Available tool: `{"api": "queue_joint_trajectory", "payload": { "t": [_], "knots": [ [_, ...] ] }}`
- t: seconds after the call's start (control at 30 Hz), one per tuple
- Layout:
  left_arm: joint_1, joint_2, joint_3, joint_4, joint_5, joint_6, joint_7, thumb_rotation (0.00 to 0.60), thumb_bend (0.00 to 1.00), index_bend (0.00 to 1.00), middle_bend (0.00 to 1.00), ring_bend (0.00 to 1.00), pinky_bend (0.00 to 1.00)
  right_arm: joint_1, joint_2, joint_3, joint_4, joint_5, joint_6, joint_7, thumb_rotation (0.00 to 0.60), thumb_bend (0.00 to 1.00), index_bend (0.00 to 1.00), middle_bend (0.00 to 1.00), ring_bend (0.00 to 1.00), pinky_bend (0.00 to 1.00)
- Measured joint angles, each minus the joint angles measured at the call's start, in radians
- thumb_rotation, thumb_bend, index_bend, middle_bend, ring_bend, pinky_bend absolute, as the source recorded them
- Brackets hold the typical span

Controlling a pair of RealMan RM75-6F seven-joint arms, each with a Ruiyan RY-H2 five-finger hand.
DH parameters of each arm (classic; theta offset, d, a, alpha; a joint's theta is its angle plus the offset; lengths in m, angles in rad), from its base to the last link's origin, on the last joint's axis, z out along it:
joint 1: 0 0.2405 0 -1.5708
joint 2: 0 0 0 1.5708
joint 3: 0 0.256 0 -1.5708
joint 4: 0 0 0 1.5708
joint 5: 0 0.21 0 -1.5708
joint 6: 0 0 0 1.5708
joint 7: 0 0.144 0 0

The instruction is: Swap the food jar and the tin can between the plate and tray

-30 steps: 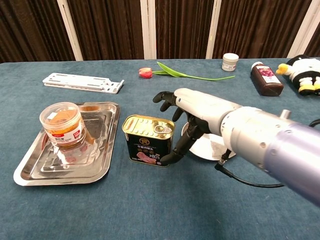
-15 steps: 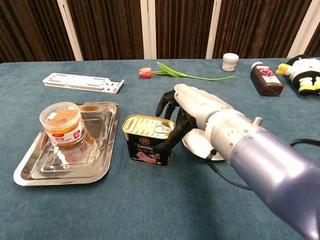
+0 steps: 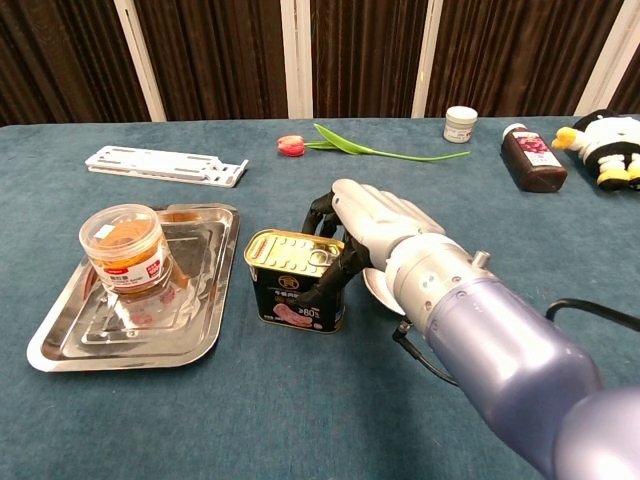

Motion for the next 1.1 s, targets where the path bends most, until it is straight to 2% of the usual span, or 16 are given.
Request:
{"api": "queue_joint_trajectory", "payload": {
  "t": [0.17,0.37,0.63,0.9,1.1],
  "knots": [
    [0.003,0.002,-0.007,-0.004,-0.009,-0.006,-0.009,0.600,0.15,0.21,0.01,0.00,0.02,-0.003,-0.010,0.004,0.015,-0.018,0.005,0.012,0.600,0.19,0.61,0.57,0.68,0.21],
    [0.006,0.006,-0.012,-0.010,-0.013,-0.011,-0.015,0.600,0.15,0.21,0.00,0.00,0.02,-0.014,0.000,0.010,0.012,-0.024,-0.006,0.038,0.600,0.23,0.64,0.60,0.70,0.22],
    [0.012,0.008,-0.022,-0.014,-0.021,-0.008,-0.022,0.600,0.15,0.21,0.00,0.00,0.02,-0.033,0.061,0.033,-0.059,-0.048,0.002,0.054,0.600,0.24,0.65,0.60,0.71,0.22],
    [0.017,0.007,-0.030,-0.016,-0.026,-0.003,-0.016,0.600,0.15,0.21,0.00,0.00,0.02,-0.068,0.183,0.064,-0.136,-0.045,0.009,0.063,0.600,0.25,0.65,0.60,0.71,0.22],
    [0.018,-0.001,-0.030,-0.016,-0.020,0.001,0.001,0.600,0.15,0.21,0.00,0.00,0.02,-0.111,0.285,0.059,-0.163,-0.040,-0.019,0.125,0.600,0.25,0.65,0.60,0.71,0.22]
  ]
}}
